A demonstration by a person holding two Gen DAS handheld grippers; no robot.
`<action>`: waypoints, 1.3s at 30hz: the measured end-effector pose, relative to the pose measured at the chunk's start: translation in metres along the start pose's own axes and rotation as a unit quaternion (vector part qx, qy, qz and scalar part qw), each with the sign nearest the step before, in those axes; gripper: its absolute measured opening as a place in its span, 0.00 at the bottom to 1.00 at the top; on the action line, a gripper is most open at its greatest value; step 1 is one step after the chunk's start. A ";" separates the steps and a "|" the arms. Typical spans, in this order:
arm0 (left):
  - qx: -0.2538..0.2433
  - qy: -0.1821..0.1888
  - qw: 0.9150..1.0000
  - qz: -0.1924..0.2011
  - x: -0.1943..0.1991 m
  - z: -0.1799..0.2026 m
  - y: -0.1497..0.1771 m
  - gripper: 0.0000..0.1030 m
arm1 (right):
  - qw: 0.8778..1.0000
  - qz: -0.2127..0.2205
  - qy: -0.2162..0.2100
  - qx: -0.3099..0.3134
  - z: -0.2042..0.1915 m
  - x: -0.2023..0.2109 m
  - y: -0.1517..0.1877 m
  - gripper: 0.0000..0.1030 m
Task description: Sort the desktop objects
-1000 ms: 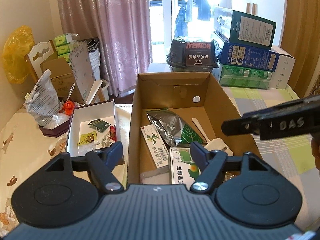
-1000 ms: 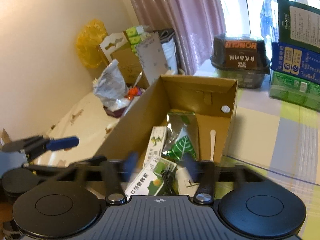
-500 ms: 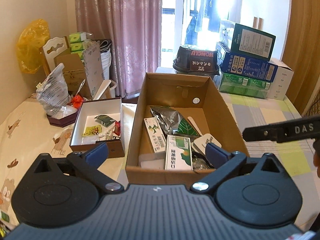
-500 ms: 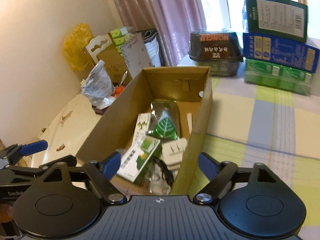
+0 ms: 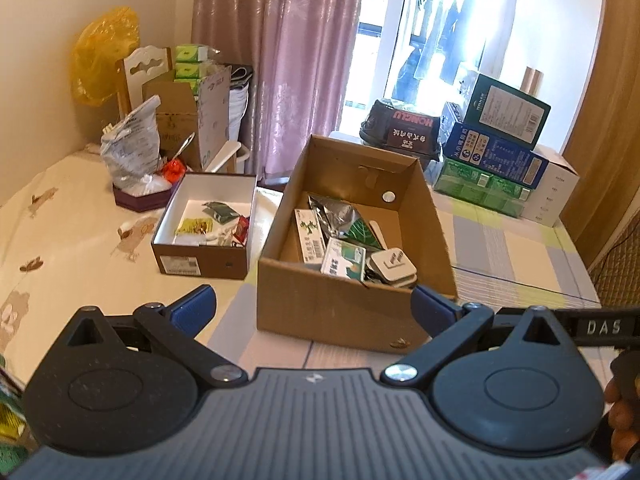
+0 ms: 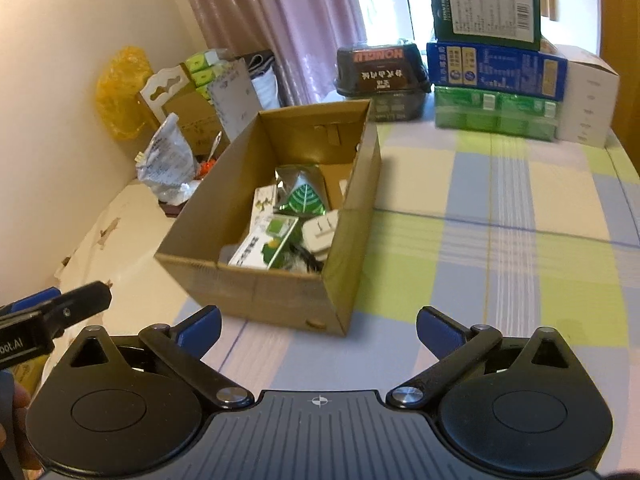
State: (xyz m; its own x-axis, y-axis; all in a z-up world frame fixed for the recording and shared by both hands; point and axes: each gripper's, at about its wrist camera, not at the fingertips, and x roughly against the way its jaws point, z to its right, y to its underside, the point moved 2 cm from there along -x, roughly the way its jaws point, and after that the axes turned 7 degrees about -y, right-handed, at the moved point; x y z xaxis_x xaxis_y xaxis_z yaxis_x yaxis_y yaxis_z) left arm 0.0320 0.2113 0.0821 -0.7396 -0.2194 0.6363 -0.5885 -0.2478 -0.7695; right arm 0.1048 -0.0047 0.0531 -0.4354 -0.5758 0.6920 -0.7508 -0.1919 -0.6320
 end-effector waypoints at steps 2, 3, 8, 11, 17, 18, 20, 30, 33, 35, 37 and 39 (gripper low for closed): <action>0.007 0.007 1.000 -0.008 0.008 0.000 0.003 0.99 | 1.000 -0.004 0.004 0.002 -0.004 0.008 0.006 0.98; 0.010 0.008 1.000 -0.009 0.012 0.001 0.004 0.99 | 1.000 -0.007 0.007 0.000 -0.005 0.011 0.009 0.98; -0.003 -0.002 1.000 -0.017 0.030 0.006 0.011 0.99 | 1.000 -0.017 0.010 -0.004 -0.011 0.026 0.024 0.98; -0.014 -0.009 1.000 -0.014 0.039 0.010 0.014 0.99 | 1.000 -0.016 0.015 0.001 -0.014 0.032 0.030 0.98; -0.026 -0.018 0.999 -0.011 0.050 0.015 0.021 0.99 | 1.000 -0.012 0.017 0.009 -0.020 0.041 0.036 0.98; -0.026 -0.019 0.999 -0.011 0.051 0.015 0.022 0.99 | 1.000 -0.006 0.018 0.008 -0.020 0.044 0.037 0.98; -0.029 -0.019 0.999 -0.012 0.051 0.016 0.022 0.99 | 1.000 0.000 0.021 0.010 -0.021 0.047 0.037 0.98; -0.043 -0.022 0.999 -0.010 0.050 0.021 0.021 0.99 | 1.000 0.007 0.017 0.009 -0.021 0.052 0.033 0.98; -0.044 -0.024 0.999 -0.012 0.048 0.022 0.022 0.99 | 1.000 0.007 0.018 0.010 -0.022 0.052 0.034 0.98; -0.045 -0.023 0.999 -0.015 0.046 0.022 0.022 0.99 | 1.000 0.006 0.017 0.009 -0.022 0.051 0.033 0.98; -0.046 -0.022 0.999 -0.018 0.044 0.021 0.023 0.99 | 1.000 0.005 0.017 0.008 -0.021 0.050 0.034 0.98; -0.046 -0.022 0.999 -0.019 0.042 0.020 0.023 0.99 | 1.000 0.004 0.017 0.008 -0.020 0.049 0.034 0.98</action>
State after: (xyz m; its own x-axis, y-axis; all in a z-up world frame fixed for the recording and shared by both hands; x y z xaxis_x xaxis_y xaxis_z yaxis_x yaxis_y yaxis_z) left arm -0.0062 0.1773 0.0921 -0.7021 -0.2531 0.6656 -0.6450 -0.1701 -0.7450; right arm 0.0476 -0.0238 0.0726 -0.4579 -0.5492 0.6991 -0.7393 -0.2015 -0.6426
